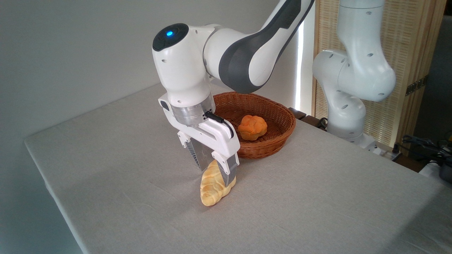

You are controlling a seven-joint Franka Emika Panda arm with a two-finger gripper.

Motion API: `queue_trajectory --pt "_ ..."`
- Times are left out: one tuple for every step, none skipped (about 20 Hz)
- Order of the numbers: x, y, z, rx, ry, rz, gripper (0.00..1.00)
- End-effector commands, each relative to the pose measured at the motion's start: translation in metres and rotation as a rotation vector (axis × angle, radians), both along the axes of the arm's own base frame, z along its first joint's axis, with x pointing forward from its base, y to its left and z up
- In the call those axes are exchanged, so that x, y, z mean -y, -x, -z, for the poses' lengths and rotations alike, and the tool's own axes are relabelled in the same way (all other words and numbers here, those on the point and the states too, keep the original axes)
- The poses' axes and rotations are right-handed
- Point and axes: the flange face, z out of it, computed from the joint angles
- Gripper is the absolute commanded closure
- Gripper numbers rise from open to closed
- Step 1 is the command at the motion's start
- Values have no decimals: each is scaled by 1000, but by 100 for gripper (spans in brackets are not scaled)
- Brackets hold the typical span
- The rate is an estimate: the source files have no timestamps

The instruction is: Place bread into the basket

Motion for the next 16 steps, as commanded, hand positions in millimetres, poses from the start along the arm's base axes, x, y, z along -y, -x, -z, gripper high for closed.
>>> queue_trajectory --pt "6 0 12 -34 2 17 0" --pt "8 -1 10 -31 2 22 0" --pt "10 -4 8 -20 3 25 0" --pt "11 -6 4 -11 7 24 0" --pt "11 -7 1 -6 10 16 0" --pt "11 -9 -2 0 10 13 0" --pt "11 -9 -4 3 10 11 0" --pt "11 -9 -4 3 12 10 0" --pt "12 -9 -4 3 11 12 0" --pt "12 -10 -4 4 12 12 0" --pt "12 -10 -4 6 12 12 0" --pt "12 -10 -4 6 13 11 0" --pt "12 -10 -4 6 12 12 0" --pt "12 -10 -5 7 12 12 0" --pt "12 -11 -7 12 12 12 0" --pt "11 -12 -8 14 14 11 0"
